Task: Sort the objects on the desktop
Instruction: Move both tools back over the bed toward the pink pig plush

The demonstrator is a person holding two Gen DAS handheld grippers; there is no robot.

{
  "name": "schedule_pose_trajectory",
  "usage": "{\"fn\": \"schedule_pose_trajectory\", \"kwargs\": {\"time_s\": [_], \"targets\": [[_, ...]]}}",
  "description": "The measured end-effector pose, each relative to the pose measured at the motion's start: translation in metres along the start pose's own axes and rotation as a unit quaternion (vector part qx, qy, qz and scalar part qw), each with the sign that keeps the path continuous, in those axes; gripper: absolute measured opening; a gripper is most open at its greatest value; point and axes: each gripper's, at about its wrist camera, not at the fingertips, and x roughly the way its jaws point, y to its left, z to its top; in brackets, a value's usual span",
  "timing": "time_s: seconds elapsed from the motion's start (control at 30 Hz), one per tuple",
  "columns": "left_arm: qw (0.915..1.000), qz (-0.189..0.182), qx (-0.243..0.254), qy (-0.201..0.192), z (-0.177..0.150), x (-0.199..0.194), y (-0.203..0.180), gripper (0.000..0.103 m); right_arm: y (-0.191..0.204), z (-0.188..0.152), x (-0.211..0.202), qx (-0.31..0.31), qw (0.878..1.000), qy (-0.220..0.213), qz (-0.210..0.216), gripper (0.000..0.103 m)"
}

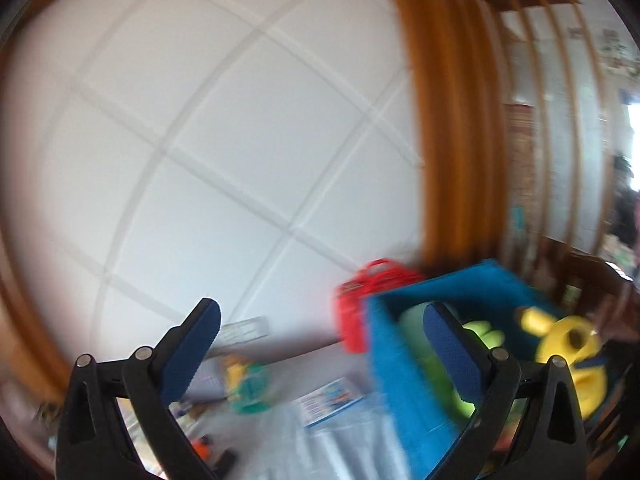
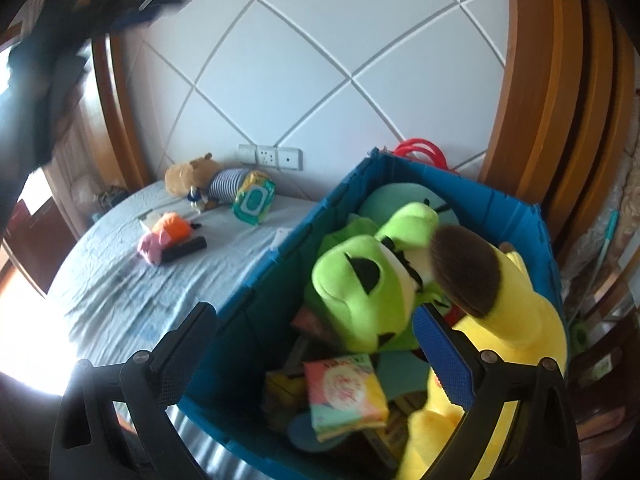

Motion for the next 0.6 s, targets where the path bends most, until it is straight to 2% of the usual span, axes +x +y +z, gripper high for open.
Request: {"fn": "schedule_pose_trajectory", "kwargs": {"time_s": [0.07,0.2,0.4,0.6], "targets": [[0.9991,0.036,-0.020,0.012,-0.034,-0.015,0.045,0.103,0.013,0.005,0.002,-0.001,1.000,-0.005,-0.001,0.100],[0.9941,0.079,-0.055,0.049,-0.101,-0.036,0.116,0.103,0.052,0.018,0.010,-0.010,1.000,-0.015,0.001,0.100],[0.9835,0.108,-0.099,0.106,-0.193,-0.060,0.200,0.103,0.130,0.038,0.035,-0.026,0.999,-0.013,0.019,0.102],[0.9784,0.112,-0.097,0.144,-0.268,-0.066,0.259,0.103,0.214,0.052,0.079,-0.042,0.998,0.004,0.037,0.102]]}}
